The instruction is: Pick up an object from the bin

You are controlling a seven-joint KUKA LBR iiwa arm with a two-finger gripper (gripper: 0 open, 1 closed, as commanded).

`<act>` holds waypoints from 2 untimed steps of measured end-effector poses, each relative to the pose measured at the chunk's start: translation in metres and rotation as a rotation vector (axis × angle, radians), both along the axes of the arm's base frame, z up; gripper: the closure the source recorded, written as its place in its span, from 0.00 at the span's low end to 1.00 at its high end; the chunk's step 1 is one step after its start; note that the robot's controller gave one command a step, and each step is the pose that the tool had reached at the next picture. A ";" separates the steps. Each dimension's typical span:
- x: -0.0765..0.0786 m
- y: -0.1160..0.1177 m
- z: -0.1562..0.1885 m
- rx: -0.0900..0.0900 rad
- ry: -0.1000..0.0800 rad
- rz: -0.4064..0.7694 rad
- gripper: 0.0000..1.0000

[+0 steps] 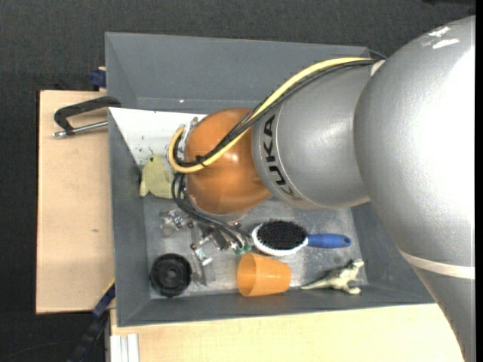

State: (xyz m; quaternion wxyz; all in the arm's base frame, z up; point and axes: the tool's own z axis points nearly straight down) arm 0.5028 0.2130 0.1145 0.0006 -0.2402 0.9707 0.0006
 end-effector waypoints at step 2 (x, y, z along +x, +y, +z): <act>-0.008 0.019 -0.040 0.000 0.001 -0.259 1.00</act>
Offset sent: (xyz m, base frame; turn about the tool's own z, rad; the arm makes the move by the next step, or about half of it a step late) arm -0.0097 0.0177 -0.0445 0.2601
